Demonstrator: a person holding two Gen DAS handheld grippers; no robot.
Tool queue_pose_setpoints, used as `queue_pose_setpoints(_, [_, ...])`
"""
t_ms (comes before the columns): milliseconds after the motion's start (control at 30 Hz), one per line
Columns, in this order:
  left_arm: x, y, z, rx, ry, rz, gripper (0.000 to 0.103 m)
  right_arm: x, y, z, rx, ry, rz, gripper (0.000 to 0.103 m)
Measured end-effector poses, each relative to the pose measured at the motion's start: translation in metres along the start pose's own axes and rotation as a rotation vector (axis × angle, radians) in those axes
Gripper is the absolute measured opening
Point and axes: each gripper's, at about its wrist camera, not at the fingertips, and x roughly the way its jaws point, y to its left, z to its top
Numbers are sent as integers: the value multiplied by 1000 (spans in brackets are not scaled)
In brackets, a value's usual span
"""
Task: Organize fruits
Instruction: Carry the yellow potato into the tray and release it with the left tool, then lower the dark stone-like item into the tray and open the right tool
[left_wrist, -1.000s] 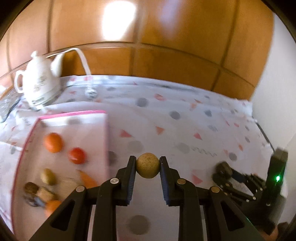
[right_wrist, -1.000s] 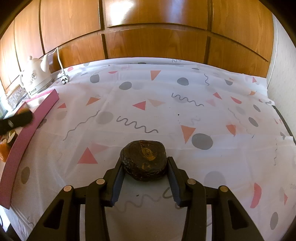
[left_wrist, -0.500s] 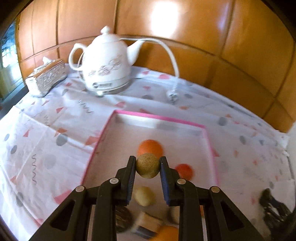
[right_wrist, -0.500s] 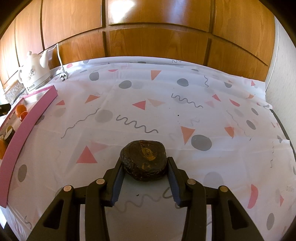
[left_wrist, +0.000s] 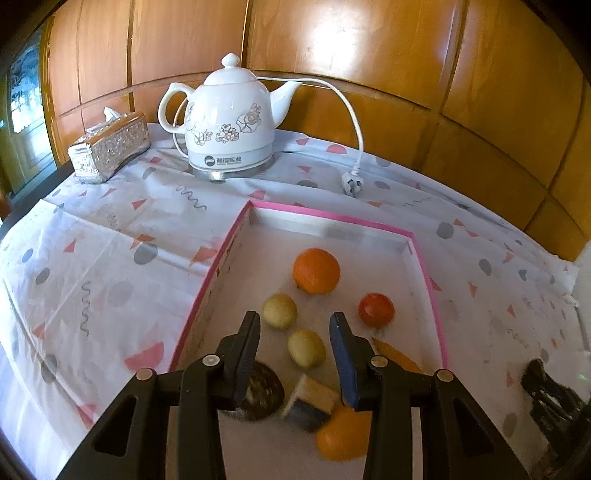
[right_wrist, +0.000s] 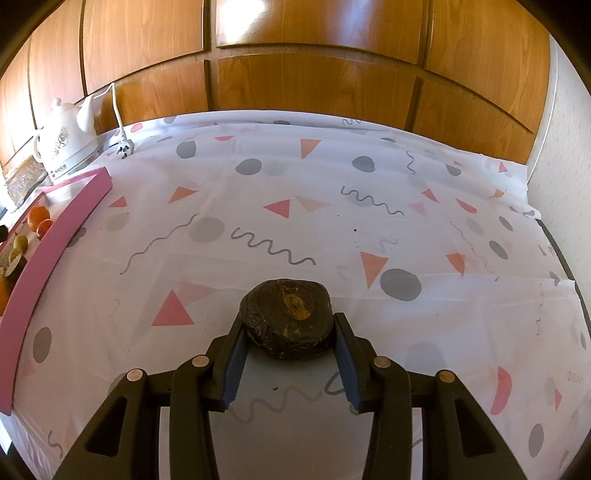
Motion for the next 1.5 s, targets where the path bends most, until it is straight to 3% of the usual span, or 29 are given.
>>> queue_pose_setpoints(200, [-11,6,-13,-5,7,-5,40,-1,3,3,-3,12,-7,44])
queue_pose_setpoints(400, [-22,14,-22,15,-12,28,40,-4,18,5,-35,25,38,44])
queue_pose_setpoints(633, [-32,28,-27,-3,-32,50,40,-11,67,11,-120,39,165,44])
queue_pose_setpoints(1167, [-45,38,-31,-21,-61,56,40,-65,183,19,-383,-24,443,44])
queue_pose_setpoints(1333, [-46,42,-31,-33,-61,51,40,-65,207,20,-448,-10,478,44])
queue_pose_setpoints(1500, [-47,45,-31,-40,-63,55,40,-53,227,22,-504,25,454,45])
